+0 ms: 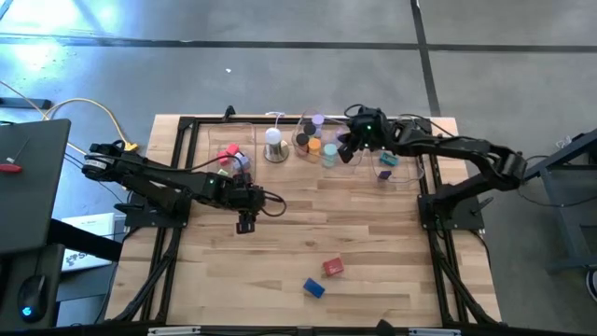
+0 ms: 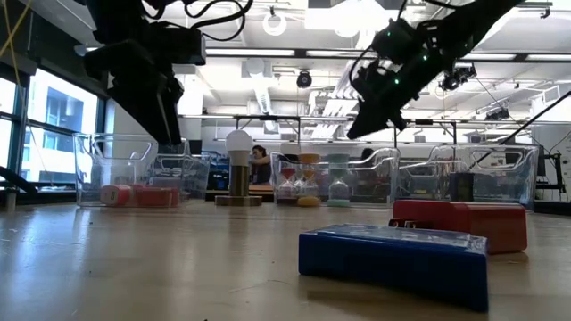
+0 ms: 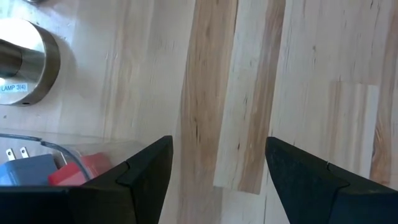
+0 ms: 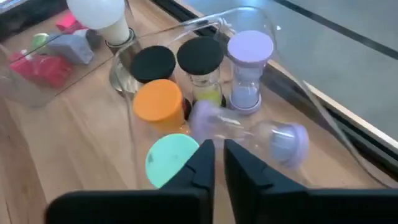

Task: Pick & Place Office items
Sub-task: Put the purple hourglass into the middle transparent bin

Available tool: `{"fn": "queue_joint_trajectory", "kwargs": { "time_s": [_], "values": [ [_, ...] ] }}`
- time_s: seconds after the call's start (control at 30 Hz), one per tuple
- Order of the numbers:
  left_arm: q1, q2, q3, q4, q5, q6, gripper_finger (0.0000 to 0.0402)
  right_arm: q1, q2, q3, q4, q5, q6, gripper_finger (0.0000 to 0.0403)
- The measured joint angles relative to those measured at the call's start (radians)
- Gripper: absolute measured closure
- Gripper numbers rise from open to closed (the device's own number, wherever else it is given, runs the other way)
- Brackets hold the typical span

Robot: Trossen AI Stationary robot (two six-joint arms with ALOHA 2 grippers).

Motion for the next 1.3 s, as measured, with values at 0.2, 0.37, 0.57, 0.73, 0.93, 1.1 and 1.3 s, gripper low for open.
{"fn": "queue_joint_trajectory", "kwargs": {
  "time_s": [0.2,0.37,0.57,0.73,0.93,1.1,1.3],
  "values": [
    [0.000,0.000,0.000,0.015,0.000,-0.005,0.0155,-0.002,-0.001,0.005,0.028,-0.014,-0.013,0.0397],
    [0.000,0.000,0.000,0.015,0.000,-0.005,0.0155,-0.002,-0.002,0.004,0.027,-0.021,-0.014,0.0398],
    [0.000,0.000,0.000,0.014,0.000,-0.005,0.0155,-0.001,-0.002,0.004,0.025,-0.100,0.010,0.0384],
    [0.000,0.000,0.000,0.014,0.001,-0.017,0.0155,-0.002,-0.002,0.004,0.010,-0.100,-0.019,0.0328],
    [0.000,0.000,0.000,0.014,0.002,-0.037,0.0155,-0.015,-0.002,0.085,-0.136,-0.093,0.029,0.0225],
    [0.000,0.000,0.000,0.014,0.002,-0.063,0.0155,-0.027,-0.002,0.218,-0.337,-0.028,0.102,0.0172],
    [0.000,0.000,0.000,0.018,0.002,-0.071,0.0155,-0.055,0.020,0.366,-0.562,-0.043,0.173,0.0164]
  ]
}}
